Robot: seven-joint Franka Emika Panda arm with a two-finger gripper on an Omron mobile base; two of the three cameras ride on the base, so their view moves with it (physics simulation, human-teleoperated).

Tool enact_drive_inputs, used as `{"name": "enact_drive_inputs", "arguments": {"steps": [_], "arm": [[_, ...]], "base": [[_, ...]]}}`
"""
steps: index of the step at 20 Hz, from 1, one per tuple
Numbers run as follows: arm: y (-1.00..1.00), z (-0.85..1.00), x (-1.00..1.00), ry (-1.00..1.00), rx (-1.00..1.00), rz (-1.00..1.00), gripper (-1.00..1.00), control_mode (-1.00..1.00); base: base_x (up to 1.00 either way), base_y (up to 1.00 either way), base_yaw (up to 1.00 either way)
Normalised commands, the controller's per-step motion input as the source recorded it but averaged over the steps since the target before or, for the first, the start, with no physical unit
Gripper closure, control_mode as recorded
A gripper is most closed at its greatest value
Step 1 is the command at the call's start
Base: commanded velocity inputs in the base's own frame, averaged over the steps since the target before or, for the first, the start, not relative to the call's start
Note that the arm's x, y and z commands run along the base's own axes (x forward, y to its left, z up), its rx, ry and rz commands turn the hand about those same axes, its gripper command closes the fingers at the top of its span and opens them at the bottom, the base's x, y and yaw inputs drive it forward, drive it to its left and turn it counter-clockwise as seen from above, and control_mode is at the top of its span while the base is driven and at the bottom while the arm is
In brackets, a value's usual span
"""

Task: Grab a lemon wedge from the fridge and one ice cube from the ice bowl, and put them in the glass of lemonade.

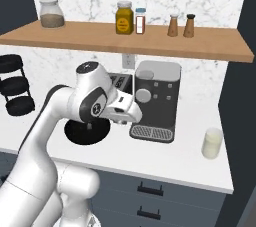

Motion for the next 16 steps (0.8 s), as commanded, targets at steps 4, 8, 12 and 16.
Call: {"name": "enact_drive_inputs", "arguments": {"steps": [4, 8, 12, 16], "arm": [[-0.97, 0.18, -0.37, 0.0, 0.19, -0.43, 1.0, -1.0], [-0.94, -0.03, -0.23, 0.0, 0.26, -0.35, 1.0, -1.0], [-0.85, -0.14, -0.21, 0.0, 0.21, -0.37, 1.0, -1.0], [-0.45, 0.01, -0.08, 0.0, 0.05, -0.3, 1.0, -1.0]], "base": [[0.0, 0.0, 0.0], [0.0, 0.0, 0.0], [0.0, 0.0, 0.0], [0.0, 0.0, 0.0]]}}
